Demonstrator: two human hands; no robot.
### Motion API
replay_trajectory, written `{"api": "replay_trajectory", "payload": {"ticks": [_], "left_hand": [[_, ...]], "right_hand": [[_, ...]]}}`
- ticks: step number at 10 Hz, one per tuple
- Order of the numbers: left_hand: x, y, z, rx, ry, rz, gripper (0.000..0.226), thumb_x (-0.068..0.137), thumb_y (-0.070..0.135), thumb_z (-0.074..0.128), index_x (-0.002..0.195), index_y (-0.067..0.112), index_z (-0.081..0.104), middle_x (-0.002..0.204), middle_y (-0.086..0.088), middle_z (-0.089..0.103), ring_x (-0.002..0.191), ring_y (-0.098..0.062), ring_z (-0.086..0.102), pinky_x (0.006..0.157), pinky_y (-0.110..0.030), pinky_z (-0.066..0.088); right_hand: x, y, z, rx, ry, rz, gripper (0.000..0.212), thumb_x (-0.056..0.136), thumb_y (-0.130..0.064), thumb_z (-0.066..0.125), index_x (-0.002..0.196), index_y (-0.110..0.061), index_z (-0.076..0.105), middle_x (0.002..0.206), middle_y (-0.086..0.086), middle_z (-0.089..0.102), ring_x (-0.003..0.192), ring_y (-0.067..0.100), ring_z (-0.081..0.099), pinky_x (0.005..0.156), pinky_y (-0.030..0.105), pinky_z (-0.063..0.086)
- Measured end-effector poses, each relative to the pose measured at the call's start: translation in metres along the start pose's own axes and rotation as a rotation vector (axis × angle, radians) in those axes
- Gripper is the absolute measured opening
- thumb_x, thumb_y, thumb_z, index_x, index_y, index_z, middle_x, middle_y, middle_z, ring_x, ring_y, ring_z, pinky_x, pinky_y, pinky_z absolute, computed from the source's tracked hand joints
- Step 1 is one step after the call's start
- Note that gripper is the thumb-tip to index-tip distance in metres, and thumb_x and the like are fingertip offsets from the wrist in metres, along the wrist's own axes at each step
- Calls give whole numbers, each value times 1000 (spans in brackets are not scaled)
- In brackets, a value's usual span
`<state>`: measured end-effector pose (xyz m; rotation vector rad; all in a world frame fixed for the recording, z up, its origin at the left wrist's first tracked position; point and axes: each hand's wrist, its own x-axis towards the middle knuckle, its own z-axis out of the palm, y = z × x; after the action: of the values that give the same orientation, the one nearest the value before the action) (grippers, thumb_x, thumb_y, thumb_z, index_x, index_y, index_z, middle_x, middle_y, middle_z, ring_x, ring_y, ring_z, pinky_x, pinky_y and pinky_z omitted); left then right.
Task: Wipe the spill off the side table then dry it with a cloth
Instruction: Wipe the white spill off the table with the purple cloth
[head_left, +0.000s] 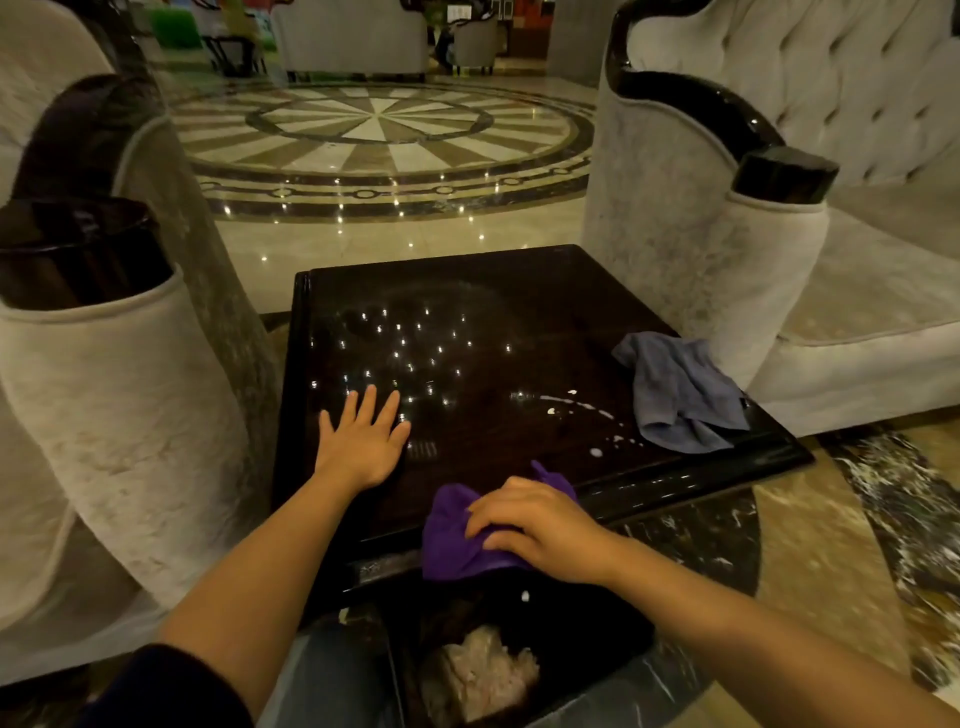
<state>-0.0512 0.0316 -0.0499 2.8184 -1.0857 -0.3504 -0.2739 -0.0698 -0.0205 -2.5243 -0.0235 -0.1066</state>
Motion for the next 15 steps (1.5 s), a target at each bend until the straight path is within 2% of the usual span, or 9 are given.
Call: {"api": "replay_trajectory", "payload": {"ticks": [1,2,3,4,5,6,8,12,15], "left_hand": [[-1,-1,0,-15,-1,0,56,95,48,14,145,30,-5,156,-2,-12,143,-22,-15,114,-50,-8],[-1,0,-1,-15,2,3,57,95,49,14,145,30,-5,156,-3,-12,143,-22,-14,114,-50,-8],[-1,1,-3,-13,-7,5,56,95,49,13,145,30,-4,156,-3,-12,143,-22,-14,114,-51,-7],[-1,1,-2,-14,-7,7,56,95,49,13,145,30,-4,156,-2,-12,143,-22,-14,114,-51,-7],[0,0,0,-11,-5,11,57,95,50,13,145,30,-5,156,-2,-13,143,-22,-15,114,-51,-7],[1,-1,1,2,-5,7,57,95,50,12,145,31,-6,156,-2,-13,143,-22,-15,114,-50,-7],[5,-3,3,18,-9,11,56,94,51,10,144,32,-7,156,-1,-15,142,-22,-16,114,-50,-8],[4,-3,4,2,1,9,56,94,51,11,144,33,-6,156,0,-13,142,-21,-16,114,-50,-7],[1,-1,0,6,-2,5,56,95,49,12,145,31,-6,156,-2,-13,143,-23,-14,114,-51,-7]], "right_hand": [[-8,-10,-1,41,-54,-31,20,86,-20,56,104,-17,64,115,3,66,101,22,54,91,35,43],[-5,-9,-20,85,34,0,20,85,-12,56,103,-9,64,113,10,65,102,18,54,92,27,37],[10,16,-57,183,231,117,27,85,0,54,111,-3,58,111,2,58,107,14,52,89,3,32],[28,47,-83,228,379,226,36,87,1,50,123,-6,51,126,7,54,117,14,46,96,10,33],[52,88,-113,163,497,339,35,90,-5,48,123,-12,52,126,7,56,115,15,49,91,15,33],[68,123,-128,22,434,433,32,91,-10,47,121,-17,54,126,11,59,114,22,52,92,20,34],[69,156,-106,-302,177,557,36,95,-20,38,131,-22,43,139,15,44,123,37,43,106,48,33],[42,155,-98,-442,105,463,39,96,-21,34,135,-26,35,143,13,39,111,36,45,98,42,34],[31,120,-63,-329,213,585,38,96,-27,33,133,-30,37,148,8,33,124,35,34,101,53,34]]}}
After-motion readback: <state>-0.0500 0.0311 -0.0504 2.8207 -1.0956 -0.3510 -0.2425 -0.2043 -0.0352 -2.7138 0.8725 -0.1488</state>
